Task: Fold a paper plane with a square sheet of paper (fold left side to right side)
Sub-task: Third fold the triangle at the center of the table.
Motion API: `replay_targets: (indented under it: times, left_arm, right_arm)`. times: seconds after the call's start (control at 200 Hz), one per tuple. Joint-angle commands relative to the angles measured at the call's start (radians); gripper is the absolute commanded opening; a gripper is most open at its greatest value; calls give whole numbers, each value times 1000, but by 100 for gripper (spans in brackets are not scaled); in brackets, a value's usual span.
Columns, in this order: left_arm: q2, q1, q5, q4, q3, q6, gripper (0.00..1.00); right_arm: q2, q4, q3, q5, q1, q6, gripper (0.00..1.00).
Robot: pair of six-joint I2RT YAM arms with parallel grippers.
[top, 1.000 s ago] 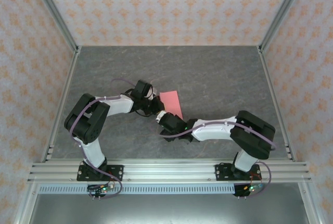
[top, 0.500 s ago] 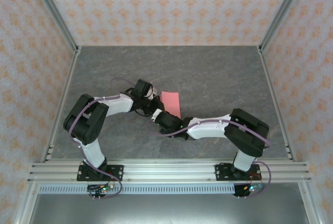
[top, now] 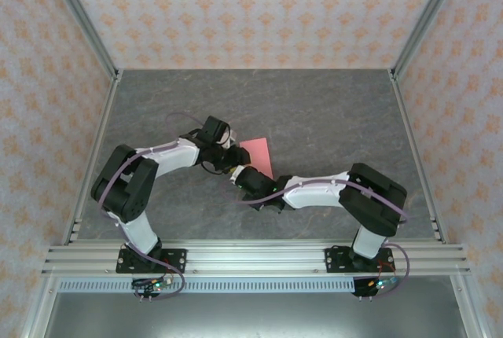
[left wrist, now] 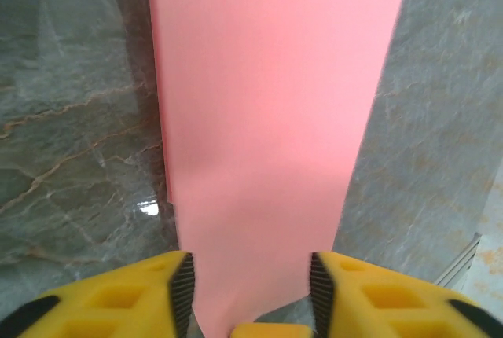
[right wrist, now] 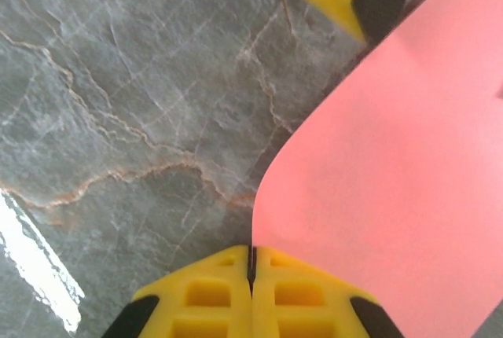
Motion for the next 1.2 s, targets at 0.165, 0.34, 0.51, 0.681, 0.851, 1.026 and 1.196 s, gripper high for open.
replay_targets:
  times: [0.165,0.34,0.51,0.681,0.851,1.026,1.196]
  left_arm:
    - [-49,46,1,-174,90,139,49]
    - [72,40,130,-157,201,168,30]
    - [221,23,163,-213,350,234,23]
    - [364,20,168,-263,483,269,22]
    - [457,18,173,-301,541,296,19]
    - [484,17,143,-317,528,314,17]
    - [496,15,142,-310,507,326,16]
  right_arm:
    - [-5,-30,37,-106,-61,59,0]
    - [-1,-30,41,-120,-71,71,0]
    - [1,-33,46,-122,-75,84,0]
    - [3,-34,55,-131,-77,95,0]
    - [2,-41,63,-159,-90,117,0]
    - [0,-85,97,-205,-113,140,0]
    - [-8,-106,117,-243,-151,176,0]
